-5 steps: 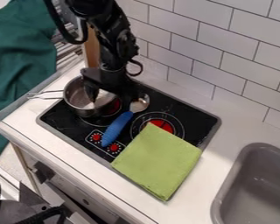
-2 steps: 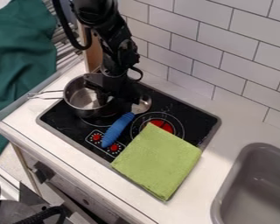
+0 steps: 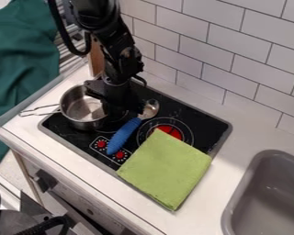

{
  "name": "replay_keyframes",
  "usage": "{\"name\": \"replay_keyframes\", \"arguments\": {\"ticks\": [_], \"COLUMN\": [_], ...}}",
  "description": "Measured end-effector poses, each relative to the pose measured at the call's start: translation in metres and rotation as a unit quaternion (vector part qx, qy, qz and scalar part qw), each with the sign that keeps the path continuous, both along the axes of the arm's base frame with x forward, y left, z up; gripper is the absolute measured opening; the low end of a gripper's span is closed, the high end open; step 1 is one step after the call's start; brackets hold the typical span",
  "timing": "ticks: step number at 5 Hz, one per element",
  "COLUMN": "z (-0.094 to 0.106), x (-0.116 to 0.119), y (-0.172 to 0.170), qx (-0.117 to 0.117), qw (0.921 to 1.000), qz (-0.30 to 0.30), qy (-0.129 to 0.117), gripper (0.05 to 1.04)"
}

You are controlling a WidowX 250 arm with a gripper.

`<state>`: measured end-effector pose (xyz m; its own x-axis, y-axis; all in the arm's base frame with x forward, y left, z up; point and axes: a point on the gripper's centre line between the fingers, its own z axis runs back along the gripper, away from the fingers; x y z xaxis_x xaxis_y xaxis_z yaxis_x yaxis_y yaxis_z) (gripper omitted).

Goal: Picked up the silver pan and place it on top of the green cloth

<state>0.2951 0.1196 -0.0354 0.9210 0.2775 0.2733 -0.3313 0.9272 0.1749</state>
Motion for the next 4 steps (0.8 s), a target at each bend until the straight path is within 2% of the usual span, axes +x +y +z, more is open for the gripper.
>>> {"name": "replay_keyframes", "arguments": {"ticks": [1, 2, 3, 4], "z": [0.015, 0.034, 0.071, 0.094], "x": [-0.002, -0.006, -0.013, -0.046], "y": [-0.001, -0.008, -0.032, -0.075], "qx": [0.005, 0.007, 0.019, 0.012], "qw": [0.9998, 0.9979, 0.9885, 0.9789], "qz": [-0.011, -0.050, -0.122, -0.167], "qy": [-0.014, -0.040, -0.087, -0.117], "gripper": [0.060, 0.060, 0.060, 0.060]}}
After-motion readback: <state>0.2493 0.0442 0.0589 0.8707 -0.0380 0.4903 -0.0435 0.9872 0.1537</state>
